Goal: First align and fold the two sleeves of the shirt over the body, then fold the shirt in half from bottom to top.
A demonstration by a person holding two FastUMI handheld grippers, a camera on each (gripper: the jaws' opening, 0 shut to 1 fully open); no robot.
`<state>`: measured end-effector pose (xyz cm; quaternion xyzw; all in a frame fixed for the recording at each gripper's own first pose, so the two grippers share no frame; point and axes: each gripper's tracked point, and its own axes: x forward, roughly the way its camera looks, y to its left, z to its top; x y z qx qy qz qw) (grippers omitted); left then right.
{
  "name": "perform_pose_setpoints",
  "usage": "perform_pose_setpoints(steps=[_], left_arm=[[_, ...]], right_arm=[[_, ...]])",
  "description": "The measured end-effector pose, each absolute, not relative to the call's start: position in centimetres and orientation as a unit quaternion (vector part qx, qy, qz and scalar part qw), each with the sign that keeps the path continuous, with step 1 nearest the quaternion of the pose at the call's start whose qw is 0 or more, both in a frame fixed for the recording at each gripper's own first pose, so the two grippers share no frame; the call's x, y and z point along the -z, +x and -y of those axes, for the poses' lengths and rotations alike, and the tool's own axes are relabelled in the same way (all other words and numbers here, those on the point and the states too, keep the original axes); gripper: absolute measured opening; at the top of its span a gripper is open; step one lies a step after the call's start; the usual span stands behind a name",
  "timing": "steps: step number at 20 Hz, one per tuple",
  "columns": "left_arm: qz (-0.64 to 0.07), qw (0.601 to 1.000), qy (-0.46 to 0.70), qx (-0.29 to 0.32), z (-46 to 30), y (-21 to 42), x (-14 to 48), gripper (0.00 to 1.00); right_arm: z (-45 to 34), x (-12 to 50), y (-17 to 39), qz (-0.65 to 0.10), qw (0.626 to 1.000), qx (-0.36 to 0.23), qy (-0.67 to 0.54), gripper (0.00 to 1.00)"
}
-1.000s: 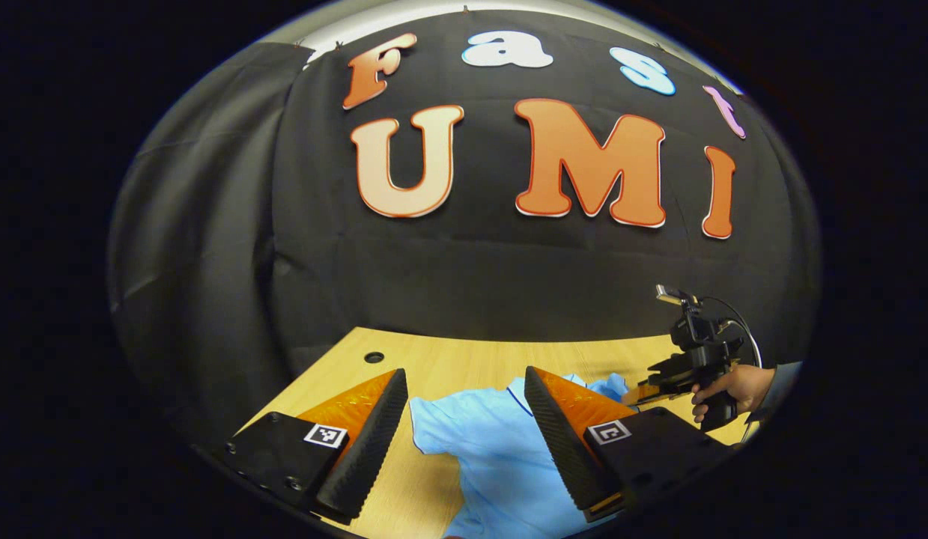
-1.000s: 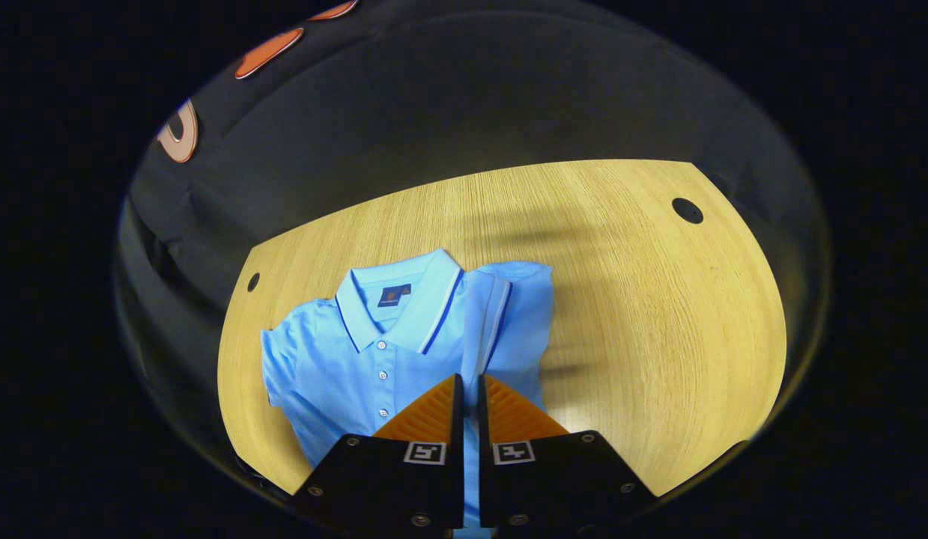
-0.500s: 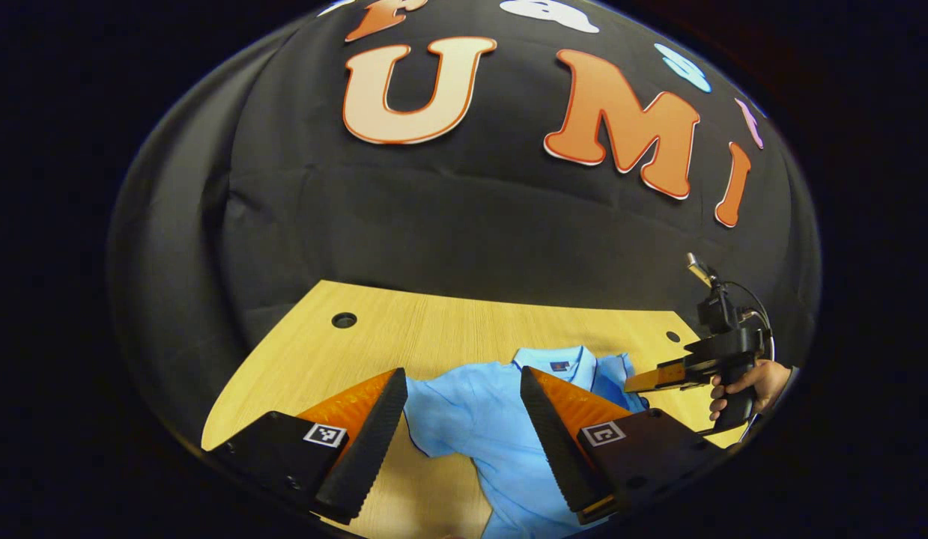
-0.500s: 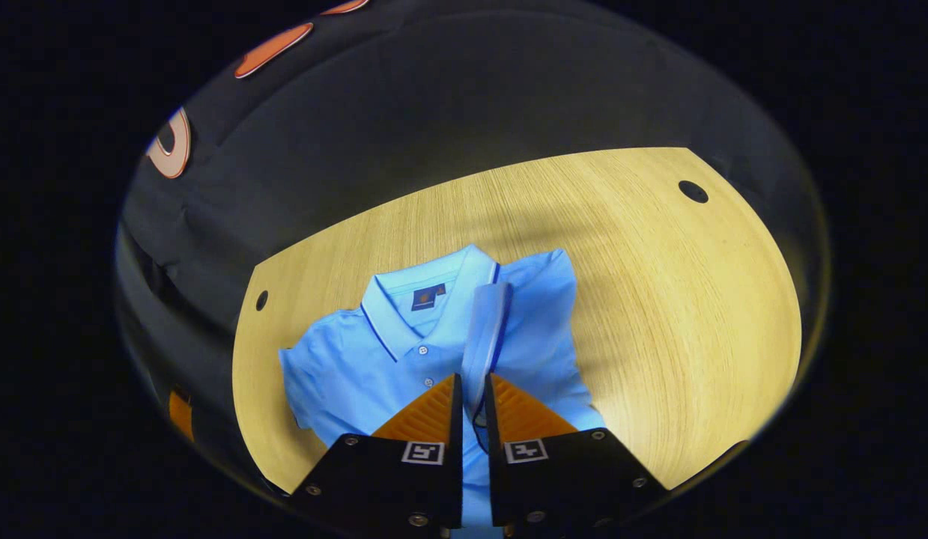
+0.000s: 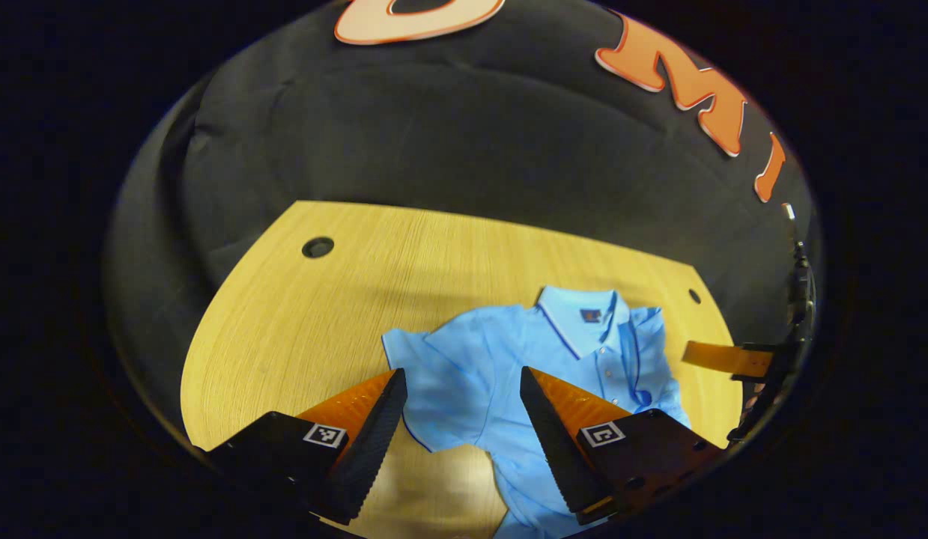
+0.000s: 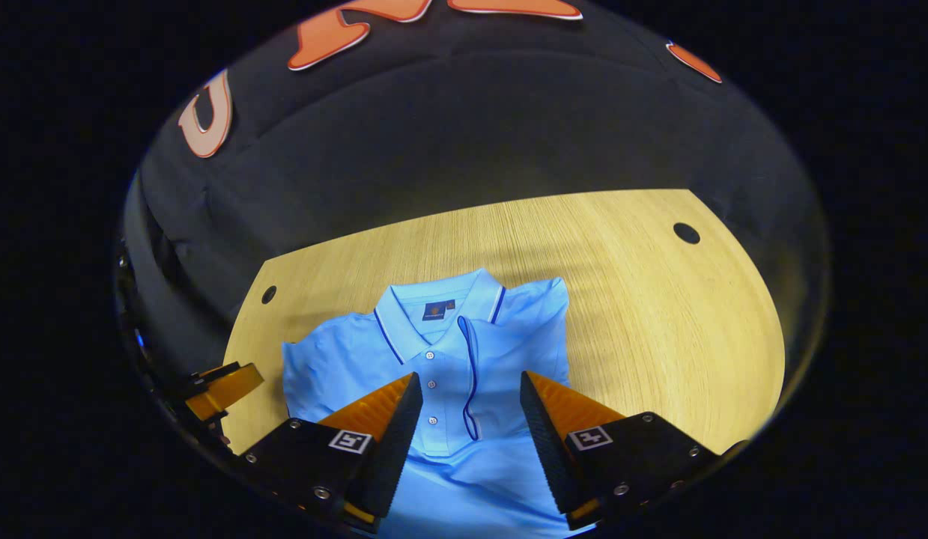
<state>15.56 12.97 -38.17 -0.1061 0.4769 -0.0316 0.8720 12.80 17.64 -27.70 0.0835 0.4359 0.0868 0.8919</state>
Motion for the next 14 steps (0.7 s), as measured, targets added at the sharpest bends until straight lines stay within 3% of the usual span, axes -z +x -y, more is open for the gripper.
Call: perform_pose_setpoints(steps=[7, 11, 14], left_arm=[[-0.543, 0.831, -0.12, -0.002, -14.1, 16.5, 42.1, 0.99], [-0.572, 0.812, -0.113, -0.014, -14.0, 16.4, 43.8, 0.95], [-0.59, 0.801, -0.094, -0.03, -14.7, 16.2, 45.1, 0.99]], right_arm=[[-14.3, 23.7, 12.6, -0.361, 0.928, -0.091, 0.02, 0.97], [-11.1, 21.1, 11.5, -0.334, 0.939, -0.08, 0.001, 0.98], [-8.1, 19.5, 10.7, -0.318, 0.946, -0.057, -0.01, 0.98]])
